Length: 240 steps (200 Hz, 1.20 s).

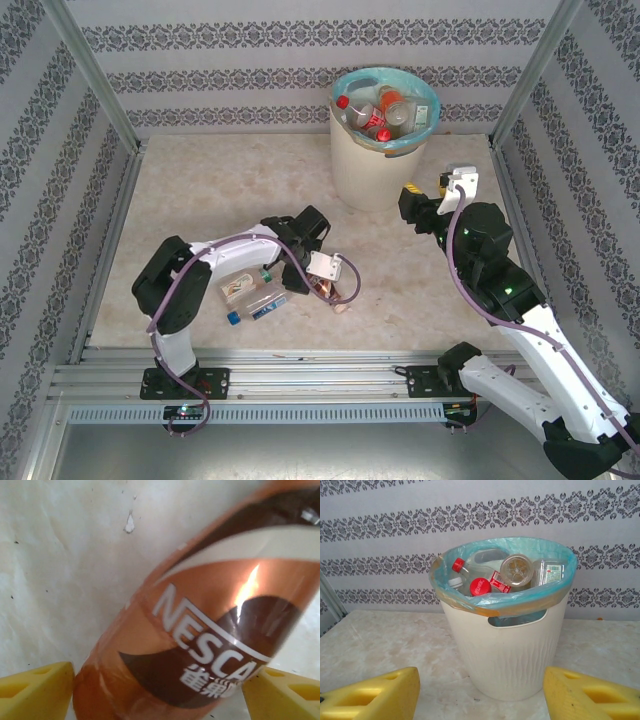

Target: Put the plastic bottles in the bin

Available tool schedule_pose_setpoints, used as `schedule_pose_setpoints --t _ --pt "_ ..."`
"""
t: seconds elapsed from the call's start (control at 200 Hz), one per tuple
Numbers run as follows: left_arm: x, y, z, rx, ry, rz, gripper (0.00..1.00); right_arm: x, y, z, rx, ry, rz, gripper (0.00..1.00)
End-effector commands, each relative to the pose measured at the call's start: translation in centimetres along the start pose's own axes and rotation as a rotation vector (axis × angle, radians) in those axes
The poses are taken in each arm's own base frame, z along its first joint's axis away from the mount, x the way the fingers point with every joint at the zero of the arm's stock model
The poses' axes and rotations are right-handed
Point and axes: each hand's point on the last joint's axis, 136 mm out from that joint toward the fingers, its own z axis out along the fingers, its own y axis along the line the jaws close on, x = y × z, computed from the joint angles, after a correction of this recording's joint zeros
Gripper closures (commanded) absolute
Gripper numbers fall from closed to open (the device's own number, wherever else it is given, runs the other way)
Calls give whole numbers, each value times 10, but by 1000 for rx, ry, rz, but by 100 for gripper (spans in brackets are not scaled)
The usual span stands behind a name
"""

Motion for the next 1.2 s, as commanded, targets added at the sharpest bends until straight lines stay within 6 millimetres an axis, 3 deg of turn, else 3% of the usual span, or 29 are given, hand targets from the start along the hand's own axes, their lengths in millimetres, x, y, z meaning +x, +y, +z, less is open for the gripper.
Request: schedule_pose_setpoints --t 0.0,0.155,0.345,0.57,0.679,0.754,0.904,1.034,1.194 --pt "-2 15 6 -51 34 31 23 0 -3 -1 6 -5 19 33" --pt "-3 17 10 -35 41 12 36 -1 -2 0 4 -3 22 33" --pt "-18 24 -8 -82 -43 4 45 -2 -1 1 3 -2 22 34" --pt "-27 37 -46 -207 -123 -7 46 -5 1 -2 -9 -6 40 34" --pt "-32 49 -85 -305 -214 -106 46 -9 6 -4 -39 -8 55 34" --pt "-37 58 -117 -369 -310 -224 47 -13 20 -5 -114 -5 63 35" --pt "-50 53 -169 -392 -470 -390 49 -26 63 -7 -337 -3 81 35" --pt "-54 51 -199 -411 -590 -535 51 -41 100 -12 -511 -18 88 35" --pt "-59 43 -221 -388 -688 -634 51 -49 124 -9 -584 -11 85 34"
